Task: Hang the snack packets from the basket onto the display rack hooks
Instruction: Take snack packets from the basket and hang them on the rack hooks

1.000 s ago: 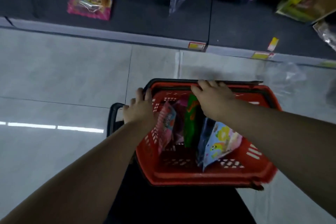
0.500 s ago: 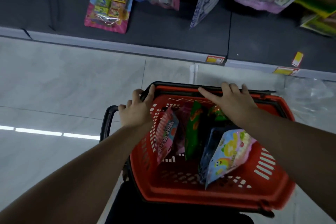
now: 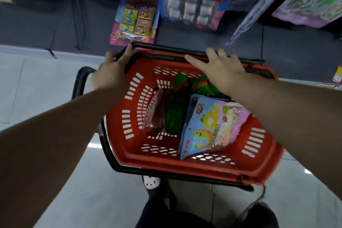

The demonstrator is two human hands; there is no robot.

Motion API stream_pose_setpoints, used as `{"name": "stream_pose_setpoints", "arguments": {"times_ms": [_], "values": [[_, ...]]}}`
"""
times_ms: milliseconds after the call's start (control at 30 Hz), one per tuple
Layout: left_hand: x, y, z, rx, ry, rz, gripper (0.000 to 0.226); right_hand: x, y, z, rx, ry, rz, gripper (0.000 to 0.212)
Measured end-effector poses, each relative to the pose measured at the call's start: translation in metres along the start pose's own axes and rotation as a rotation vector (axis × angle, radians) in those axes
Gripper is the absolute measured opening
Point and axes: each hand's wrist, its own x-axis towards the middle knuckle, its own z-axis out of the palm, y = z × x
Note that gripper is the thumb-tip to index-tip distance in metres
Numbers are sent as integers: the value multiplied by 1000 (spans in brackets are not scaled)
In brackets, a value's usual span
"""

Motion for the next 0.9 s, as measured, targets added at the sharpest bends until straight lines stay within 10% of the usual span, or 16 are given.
{"name": "stream_pose_setpoints", "arguments": {"times_ms": [333,533,700,900], "values": [[-66,51,14,46,-106,1,51,-41,15,22,3,25,-209,58],[-169,100,59,85,-773,27,45,-88,26,58,137,-313,-202,59],[-170,104,79,-68,-598,-187,28,-89,15,74,406,-182,-92,83],[-162,95,75,-323,-289,-324,26,-78,4,77,711,98,164,44]]}}
